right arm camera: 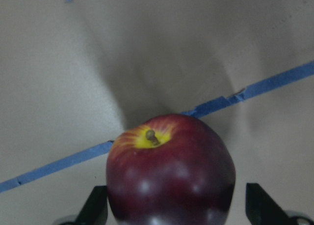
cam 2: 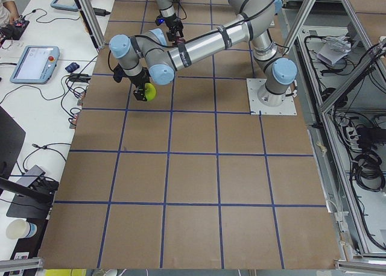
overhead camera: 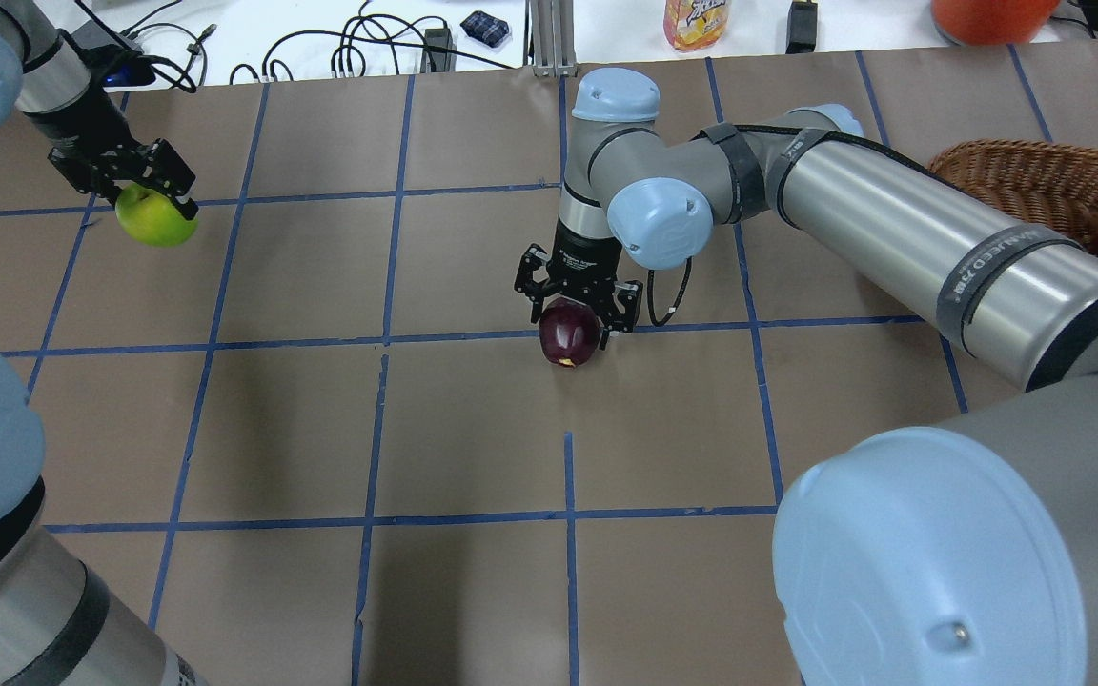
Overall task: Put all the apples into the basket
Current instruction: 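Grasp the dark red apple with right gripper while left grasps green apple, then drop dark apple into basket with right while left sets green apple center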
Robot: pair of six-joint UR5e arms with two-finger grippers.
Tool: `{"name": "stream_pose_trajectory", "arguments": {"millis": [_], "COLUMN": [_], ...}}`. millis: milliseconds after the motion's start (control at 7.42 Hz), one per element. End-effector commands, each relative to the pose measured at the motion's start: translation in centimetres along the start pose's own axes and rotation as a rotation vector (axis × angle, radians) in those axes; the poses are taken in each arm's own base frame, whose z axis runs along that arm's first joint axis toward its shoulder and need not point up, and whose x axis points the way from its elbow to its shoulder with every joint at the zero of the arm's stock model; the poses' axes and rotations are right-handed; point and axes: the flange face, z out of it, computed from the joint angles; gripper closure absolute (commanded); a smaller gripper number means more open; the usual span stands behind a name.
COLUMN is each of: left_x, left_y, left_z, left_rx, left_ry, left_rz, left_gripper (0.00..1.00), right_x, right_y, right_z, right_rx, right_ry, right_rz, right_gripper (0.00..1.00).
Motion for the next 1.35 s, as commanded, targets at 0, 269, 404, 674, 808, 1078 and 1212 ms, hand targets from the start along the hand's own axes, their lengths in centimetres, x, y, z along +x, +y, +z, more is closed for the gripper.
{"name": "stream_pose_trajectory", "arguments": {"millis": [0,269,404,674,808,1078,1212], "left_x": [4.2,9.4,13.2,19.9,24.2,35.2,39.8], "left_y": [1.9,2.8,2.9,2.8,3.0,3.4,3.8], "left_z": [0.7,1.4,1.7,4.2,6.1,9.1,9.6], "left_rx": [-0.031,-0.028,-0.033,-0.004,0.034,0.137,0.175], "left_ry": [0.017,0.034,0.024,-0.004,-0.017,-0.028,-0.005], "left_rz": [-0.033,-0.115,-0.154,-0.180,-0.233,-0.285,-0.376], "left_gripper": [0.73,0.73,0.73,0.73,0.73,0.73,0.72], "right_x": [0.0,-0.7,-0.6,4.3,9.3,20.8,27.1], "right_y": [-0.4,-0.5,-0.1,-1.1,-4.4,-11.0,-13.9], "right_z": [0.7,-1.3,-3.4,-12.7,-16.6,-22.7,-24.1], "right_rx": [-0.007,0.059,0.087,0.162,0.169,0.282,0.268], "right_ry": [0.005,-0.046,-0.053,-0.074,-0.077,0.081,0.076], "right_rz": [-0.011,-0.020,-0.027,0.026,0.037,-0.072,-0.058], "right_gripper": [0.39,1.00,1.00,1.00,1.00,1.00,1.00]}}
